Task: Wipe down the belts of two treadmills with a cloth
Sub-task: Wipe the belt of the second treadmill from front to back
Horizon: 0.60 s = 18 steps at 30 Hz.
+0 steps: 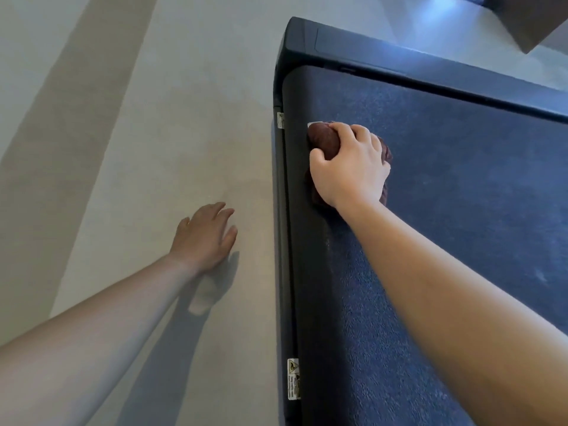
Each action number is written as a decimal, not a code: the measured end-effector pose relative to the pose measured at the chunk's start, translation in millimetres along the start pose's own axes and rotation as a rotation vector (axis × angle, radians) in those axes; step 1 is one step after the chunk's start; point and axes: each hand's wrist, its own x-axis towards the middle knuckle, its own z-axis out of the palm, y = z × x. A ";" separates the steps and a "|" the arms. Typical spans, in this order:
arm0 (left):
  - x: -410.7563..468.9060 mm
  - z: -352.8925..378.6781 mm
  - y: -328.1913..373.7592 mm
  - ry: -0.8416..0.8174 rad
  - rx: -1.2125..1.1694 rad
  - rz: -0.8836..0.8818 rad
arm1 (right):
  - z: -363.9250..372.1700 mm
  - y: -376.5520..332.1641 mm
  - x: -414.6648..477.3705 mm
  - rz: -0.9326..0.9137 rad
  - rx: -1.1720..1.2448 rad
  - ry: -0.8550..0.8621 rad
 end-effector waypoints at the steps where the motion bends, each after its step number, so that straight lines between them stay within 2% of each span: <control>1: 4.9 2.2 -1.0 -0.001 0.035 -0.002 | 1.7 -1.3 6.9 0.001 -0.001 -0.001; 5: 34.4 5.7 -4.2 -0.004 0.186 0.002 | 7.9 -4.0 33.0 0.002 0.007 -0.001; 12: 69.9 43.3 -0.1 -0.014 0.174 -0.033 | 19.4 -9.5 91.2 -0.024 0.016 0.010; 18: 70.0 63.9 -9.0 0.077 0.188 -0.069 | 29.3 -16.6 134.8 -0.056 0.010 0.015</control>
